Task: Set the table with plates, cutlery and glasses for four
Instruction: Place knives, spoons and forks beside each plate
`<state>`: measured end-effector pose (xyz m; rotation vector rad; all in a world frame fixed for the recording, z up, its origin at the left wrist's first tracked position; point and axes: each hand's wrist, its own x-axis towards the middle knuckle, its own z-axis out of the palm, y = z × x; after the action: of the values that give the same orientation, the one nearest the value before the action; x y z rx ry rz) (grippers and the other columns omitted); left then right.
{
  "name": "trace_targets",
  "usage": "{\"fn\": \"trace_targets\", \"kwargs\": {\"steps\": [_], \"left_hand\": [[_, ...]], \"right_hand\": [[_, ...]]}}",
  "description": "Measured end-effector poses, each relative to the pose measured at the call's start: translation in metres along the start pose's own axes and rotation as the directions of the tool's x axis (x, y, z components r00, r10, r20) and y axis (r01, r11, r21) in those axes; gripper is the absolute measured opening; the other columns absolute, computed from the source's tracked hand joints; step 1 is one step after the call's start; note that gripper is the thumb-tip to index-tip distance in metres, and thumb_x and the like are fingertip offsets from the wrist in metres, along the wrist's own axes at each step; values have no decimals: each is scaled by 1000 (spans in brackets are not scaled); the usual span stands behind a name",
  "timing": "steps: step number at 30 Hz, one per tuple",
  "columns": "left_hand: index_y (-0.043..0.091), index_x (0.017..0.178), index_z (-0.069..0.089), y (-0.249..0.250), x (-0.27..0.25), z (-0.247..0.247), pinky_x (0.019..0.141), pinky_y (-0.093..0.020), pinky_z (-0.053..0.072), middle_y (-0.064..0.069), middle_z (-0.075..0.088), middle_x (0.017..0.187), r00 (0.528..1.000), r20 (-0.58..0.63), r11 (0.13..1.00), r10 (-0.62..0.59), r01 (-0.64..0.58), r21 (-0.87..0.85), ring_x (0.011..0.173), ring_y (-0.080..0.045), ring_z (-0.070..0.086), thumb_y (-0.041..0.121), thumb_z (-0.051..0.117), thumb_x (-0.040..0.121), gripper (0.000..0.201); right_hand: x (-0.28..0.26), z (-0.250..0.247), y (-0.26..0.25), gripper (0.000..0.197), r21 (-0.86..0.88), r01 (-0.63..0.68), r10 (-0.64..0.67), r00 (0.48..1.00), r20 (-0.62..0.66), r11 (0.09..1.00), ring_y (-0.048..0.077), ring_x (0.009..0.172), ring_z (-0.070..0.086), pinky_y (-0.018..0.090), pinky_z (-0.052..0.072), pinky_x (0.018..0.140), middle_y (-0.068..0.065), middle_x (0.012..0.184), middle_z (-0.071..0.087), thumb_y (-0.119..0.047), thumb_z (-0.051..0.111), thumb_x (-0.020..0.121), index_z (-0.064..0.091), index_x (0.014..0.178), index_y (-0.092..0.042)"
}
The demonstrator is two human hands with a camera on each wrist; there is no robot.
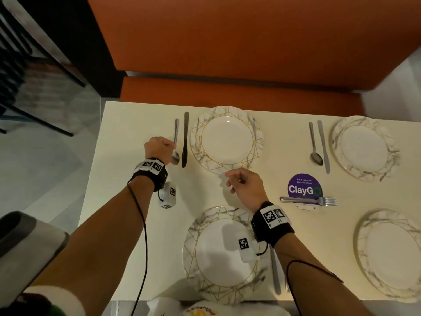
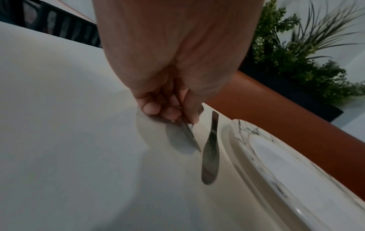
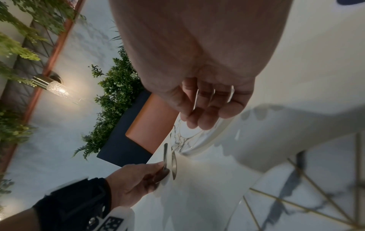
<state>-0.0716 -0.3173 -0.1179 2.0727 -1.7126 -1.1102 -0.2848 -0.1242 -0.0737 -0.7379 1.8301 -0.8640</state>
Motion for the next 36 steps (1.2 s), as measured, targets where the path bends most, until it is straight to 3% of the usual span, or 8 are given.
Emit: {"fn": "trace_targets", "kwargs": {"steps": [5, 10, 20, 23, 26, 29, 34, 36], "left_hand": [[7, 96, 81, 3, 8, 4, 78, -24, 50, -11, 79, 99, 996, -81, 999, 37, -38, -11, 92, -25, 71, 14, 70, 94, 13], [7, 95, 82, 3, 13, 4, 81, -25, 50, -12, 79, 98, 993, -107, 999, 53, -54, 0, 95, -30, 72, 15, 72, 92, 13], [9, 96, 81, 1, 9, 0, 77, -21, 47, -7, 78, 97, 992, -117, 998, 42, -47, -44, 89, -21, 69, 13, 71, 92, 12], [9, 96, 78, 2, 5, -2, 73, -25, 50, -4, 75, 92, 986, -161, 993, 35, -53, -110, 86, -21, 70, 23, 73, 92, 15], [10, 101, 74, 10, -7, 1, 74, -29, 52, 0, 73, 90, 973, -192, 988, 130, -145, -61, 82, -18, 67, 35, 68, 96, 27], [10, 102, 72, 29, -29, 15, 75, -29, 49, 0, 72, 92, 950, -165, 962, 265, -273, -27, 83, -16, 63, 35, 64, 99, 27], [12, 98, 71, 67, -78, 60, 73, -28, 52, 4, 69, 85, 887, -25, 885, 462, -463, -45, 77, -14, 63, 30, 64, 99, 19], [14, 98, 71, 82, -102, 85, 72, -27, 52, 7, 67, 84, 858, 45, 859, 512, -510, -57, 77, -11, 61, 29, 64, 99, 16]], "right_hand": [[5, -3, 1, 24, 19, 9, -8, 1000, -17, 1000, 15, 70, 64, 16, 50, 61, 4, 82, 74, -2, 56, 98, 76, 96, -15], [7, -5, 4, 23, 17, 7, -7, 1000, -24, 1000, 14, 68, 64, 15, 50, 61, 6, 84, 74, -3, 56, 98, 76, 98, -15], [7, -7, 8, 25, 23, 4, -3, 1000, -18, 1000, 17, 69, 64, 16, 51, 62, 6, 82, 72, 1, 56, 97, 76, 97, -14], [4, -12, 9, 27, 25, 12, -12, 1000, -24, 1000, 17, 70, 64, 17, 52, 63, 4, 82, 72, 1, 55, 97, 76, 96, -16], [1, -19, 12, 26, 23, 17, -16, 999, -51, 1000, 16, 70, 65, 15, 50, 60, 4, 82, 73, 0, 55, 98, 76, 97, -15], [-2, -31, 19, 23, 15, 13, -12, 997, -82, 1000, 17, 68, 65, 13, 47, 54, 6, 84, 74, -1, 55, 99, 75, 99, -13], [-10, -71, 38, 23, 6, 12, -11, 987, -158, 1000, 17, 66, 66, 16, 47, 54, 5, 84, 74, -3, 54, 100, 74, 101, -14], [-14, -92, 50, 21, -9, 3, -5, 980, -197, 1000, 17, 71, 67, 19, 52, 61, 6, 85, 73, -2, 54, 100, 73, 103, -11]]}}
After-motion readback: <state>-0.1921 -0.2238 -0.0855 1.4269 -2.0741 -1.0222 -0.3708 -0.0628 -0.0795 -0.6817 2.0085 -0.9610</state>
